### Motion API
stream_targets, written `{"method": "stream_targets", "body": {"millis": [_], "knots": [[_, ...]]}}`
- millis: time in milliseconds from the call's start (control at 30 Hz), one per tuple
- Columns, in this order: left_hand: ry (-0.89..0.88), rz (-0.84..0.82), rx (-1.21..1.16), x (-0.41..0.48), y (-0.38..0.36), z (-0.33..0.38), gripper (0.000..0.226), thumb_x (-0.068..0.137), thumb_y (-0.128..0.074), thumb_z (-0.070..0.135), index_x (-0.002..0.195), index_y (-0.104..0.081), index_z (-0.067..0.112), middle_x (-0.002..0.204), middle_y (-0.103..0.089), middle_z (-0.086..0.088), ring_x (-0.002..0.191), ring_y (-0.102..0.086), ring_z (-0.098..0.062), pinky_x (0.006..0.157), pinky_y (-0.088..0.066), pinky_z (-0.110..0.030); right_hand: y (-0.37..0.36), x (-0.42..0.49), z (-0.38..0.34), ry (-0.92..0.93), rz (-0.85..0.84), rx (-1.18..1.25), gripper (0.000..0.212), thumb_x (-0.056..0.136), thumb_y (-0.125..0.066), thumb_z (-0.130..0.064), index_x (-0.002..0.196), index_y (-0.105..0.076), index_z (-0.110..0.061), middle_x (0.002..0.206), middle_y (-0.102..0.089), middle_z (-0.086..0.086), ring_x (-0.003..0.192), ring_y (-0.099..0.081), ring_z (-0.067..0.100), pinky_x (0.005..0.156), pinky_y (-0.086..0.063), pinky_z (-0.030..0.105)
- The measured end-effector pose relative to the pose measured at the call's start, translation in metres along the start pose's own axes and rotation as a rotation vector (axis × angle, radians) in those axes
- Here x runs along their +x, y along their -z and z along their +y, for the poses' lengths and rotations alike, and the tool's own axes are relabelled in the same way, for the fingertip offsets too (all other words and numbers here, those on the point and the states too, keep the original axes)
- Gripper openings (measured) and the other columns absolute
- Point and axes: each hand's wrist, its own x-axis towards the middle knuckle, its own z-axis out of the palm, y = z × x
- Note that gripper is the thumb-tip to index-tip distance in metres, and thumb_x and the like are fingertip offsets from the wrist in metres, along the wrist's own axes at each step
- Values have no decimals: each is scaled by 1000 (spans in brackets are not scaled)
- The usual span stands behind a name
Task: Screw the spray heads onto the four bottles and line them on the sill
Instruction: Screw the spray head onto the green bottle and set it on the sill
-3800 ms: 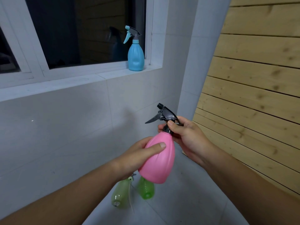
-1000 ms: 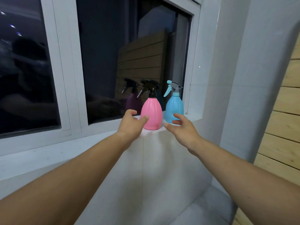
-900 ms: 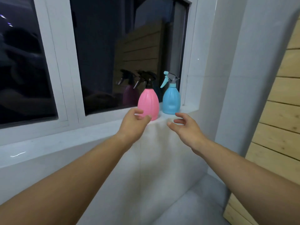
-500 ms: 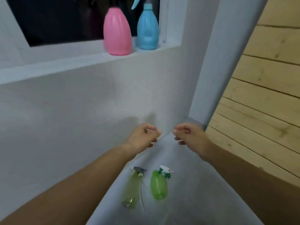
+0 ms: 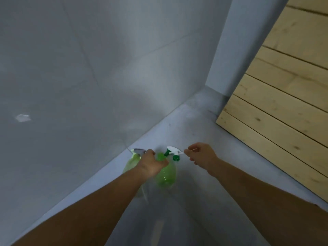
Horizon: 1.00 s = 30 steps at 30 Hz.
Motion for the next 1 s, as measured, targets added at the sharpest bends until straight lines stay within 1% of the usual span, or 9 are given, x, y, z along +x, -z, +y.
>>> {"method": "stream_targets", "body": {"millis": [33,100,200,300,467,633,800,900,1000], "knots": [[9,0,-7,8,-7,-5,73,85,-76,44,141,-46,8,110,-57,-5,86,-62,-20,70,-48,-26,-6,10,8,-14,8,-14,34,81,-77,-29,104,-69,-6,99,-72,17,92,-69,31,87,-57,46],[35,-7,-6,21,-18,-15,78,85,-76,46,144,-42,7,125,-59,-10,106,-64,-26,82,-49,-29,-17,28,22,-36,11,-44,38,81,-76,-32,108,-69,-6,104,-71,17,97,-68,32,90,-56,46],[70,9,40,39,-32,-25,89,84,-75,51,148,-37,3,146,-51,-17,128,-56,-32,100,-51,-38,-33,52,41,-33,13,-117,43,80,-75,-37,111,-69,-9,108,-71,13,96,-67,28,87,-54,38],[96,45,97,49,-43,-31,92,82,-74,56,147,-37,3,147,-50,-19,133,-52,-34,102,-47,-39,-48,72,53,-44,13,-152,52,78,-75,-41,120,-66,-11,114,-67,12,100,-65,27,89,-52,35],[115,30,88,62,-55,-41,89,80,-76,56,144,-40,5,140,-56,-16,127,-57,-32,100,-52,-41,-65,100,64,-33,18,-166,62,75,-77,-46,125,-64,-12,126,-63,15,109,-62,28,84,-43,26],[116,22,0,70,-59,-47,88,78,-79,53,142,-41,6,133,-60,-13,119,-62,-28,87,-51,-33,-77,115,66,-5,21,-282,67,68,-79,-54,120,-67,-13,120,-65,15,101,-65,27,80,-49,28],[115,14,-112,68,-60,-51,86,79,-80,49,144,-39,9,112,-50,-1,97,-55,-19,78,-46,-29,-84,116,64,-15,29,-343,51,66,-80,-50,101,-65,-15,104,-63,12,86,-64,24,69,-51,31],[114,-11,-154,66,-61,-51,79,79,-81,46,139,-41,11,114,-56,-4,96,-59,-21,79,-51,-32,-85,114,63,-30,42,-293,41,66,-82,-39,88,-58,-13,90,-61,8,77,-61,22,61,-46,30],[115,-57,-208,64,-63,-52,75,78,-83,44,134,-43,14,115,-61,-5,99,-65,-22,82,-58,-35,-80,110,58,-56,32,-162,33,66,-85,-28,68,-56,-13,76,-60,10,67,-61,21,63,-55,37]]}}
